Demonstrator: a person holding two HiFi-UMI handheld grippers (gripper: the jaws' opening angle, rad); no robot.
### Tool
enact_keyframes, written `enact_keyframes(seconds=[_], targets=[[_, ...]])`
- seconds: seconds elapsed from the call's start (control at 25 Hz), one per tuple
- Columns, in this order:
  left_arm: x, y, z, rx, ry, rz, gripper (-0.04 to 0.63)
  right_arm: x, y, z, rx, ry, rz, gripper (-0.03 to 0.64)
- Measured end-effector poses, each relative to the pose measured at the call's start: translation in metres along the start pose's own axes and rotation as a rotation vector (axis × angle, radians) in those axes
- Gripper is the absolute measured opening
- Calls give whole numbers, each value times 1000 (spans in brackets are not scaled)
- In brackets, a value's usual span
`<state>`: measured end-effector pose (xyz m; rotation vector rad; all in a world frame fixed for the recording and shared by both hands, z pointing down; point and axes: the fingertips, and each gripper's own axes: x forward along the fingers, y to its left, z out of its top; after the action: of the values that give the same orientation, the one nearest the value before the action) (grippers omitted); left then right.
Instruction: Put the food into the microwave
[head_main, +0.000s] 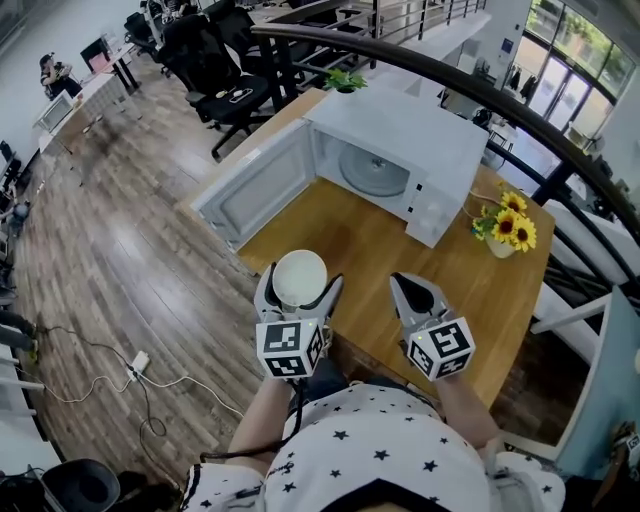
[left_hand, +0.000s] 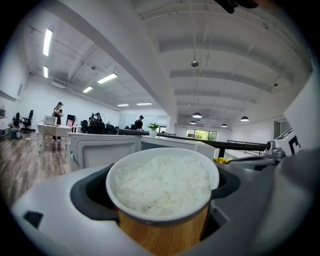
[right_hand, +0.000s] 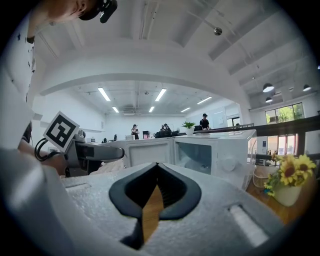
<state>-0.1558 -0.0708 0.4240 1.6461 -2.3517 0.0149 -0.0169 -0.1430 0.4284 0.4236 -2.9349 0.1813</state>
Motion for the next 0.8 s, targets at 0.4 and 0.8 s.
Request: enact_keyframes(seconds=[0.4,0.8], targets=[[81,14,20,37,36,-116,537,60,-41,20,20,-18,-97,6],[146,35,32,74,70,-232,537,101,-67,30,45,-32,-223,6]])
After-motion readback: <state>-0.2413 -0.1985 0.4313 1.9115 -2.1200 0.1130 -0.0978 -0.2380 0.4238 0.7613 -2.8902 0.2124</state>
